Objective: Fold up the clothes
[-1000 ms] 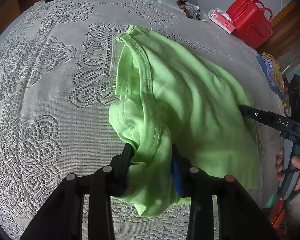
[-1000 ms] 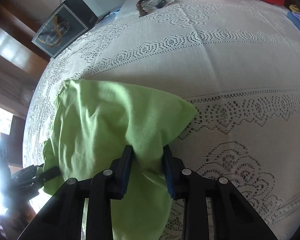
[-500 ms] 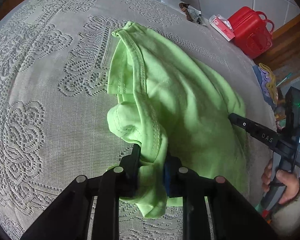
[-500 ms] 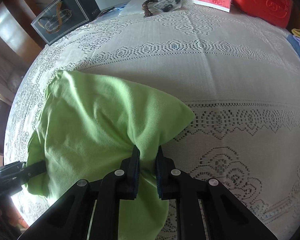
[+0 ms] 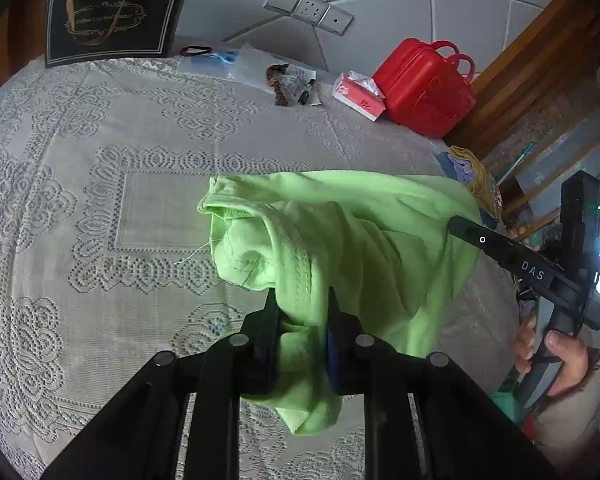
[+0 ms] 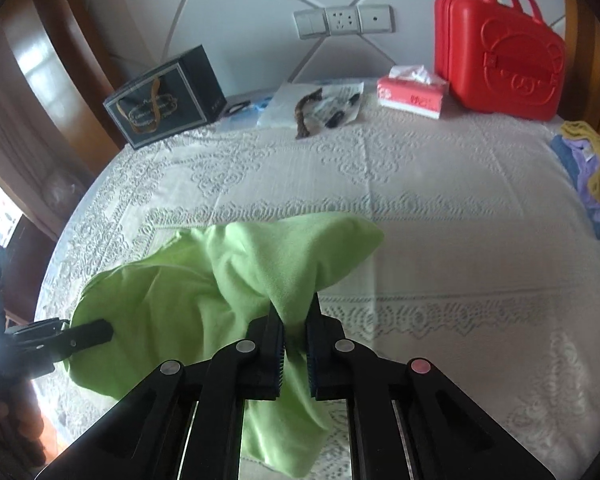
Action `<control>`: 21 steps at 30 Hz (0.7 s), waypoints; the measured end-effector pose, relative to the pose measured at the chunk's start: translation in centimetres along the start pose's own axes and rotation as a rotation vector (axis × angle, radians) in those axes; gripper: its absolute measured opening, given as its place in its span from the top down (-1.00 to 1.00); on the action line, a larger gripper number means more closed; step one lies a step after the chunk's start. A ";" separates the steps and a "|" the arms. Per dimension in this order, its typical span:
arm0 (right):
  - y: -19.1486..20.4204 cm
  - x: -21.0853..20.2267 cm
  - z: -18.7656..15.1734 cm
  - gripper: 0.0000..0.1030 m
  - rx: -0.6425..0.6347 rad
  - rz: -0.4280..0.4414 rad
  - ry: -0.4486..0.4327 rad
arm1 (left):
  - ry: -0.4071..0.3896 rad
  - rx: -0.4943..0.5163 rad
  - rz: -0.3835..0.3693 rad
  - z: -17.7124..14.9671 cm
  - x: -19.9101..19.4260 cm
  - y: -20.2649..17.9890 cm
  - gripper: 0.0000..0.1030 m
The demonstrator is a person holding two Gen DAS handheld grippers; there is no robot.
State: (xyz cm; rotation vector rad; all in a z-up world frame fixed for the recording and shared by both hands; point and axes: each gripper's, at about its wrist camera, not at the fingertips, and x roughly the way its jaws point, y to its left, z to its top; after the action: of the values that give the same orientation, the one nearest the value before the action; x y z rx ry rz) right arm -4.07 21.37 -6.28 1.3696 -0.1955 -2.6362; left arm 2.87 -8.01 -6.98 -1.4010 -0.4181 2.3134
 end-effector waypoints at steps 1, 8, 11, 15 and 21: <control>-0.5 -1.0 0.4 0.83 -0.009 -0.015 -0.016 | -0.003 0.012 -0.010 0.3 0.2 -0.9 0.65; -6.8 -6.3 1.5 0.83 0.006 -0.098 -0.071 | 0.018 0.097 -0.062 5.4 7.1 -11.4 0.65; -10.5 -7.9 1.6 0.83 0.033 -0.115 -0.081 | 0.032 0.130 -0.074 6.4 9.2 -15.5 0.65; -16.5 -9.7 2.0 0.83 0.055 -0.127 -0.092 | 0.044 0.162 -0.082 7.5 12.5 -21.1 0.65; -27.1 -12.1 6.1 0.83 0.004 -0.123 -0.141 | -0.007 0.143 -0.063 11.8 18.2 -31.5 0.65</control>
State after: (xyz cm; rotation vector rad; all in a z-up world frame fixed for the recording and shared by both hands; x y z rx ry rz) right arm -4.50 50.63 1.70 1.2355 -0.1381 -2.8372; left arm -9.52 27.76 -1.54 -1.2936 -0.2880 2.2510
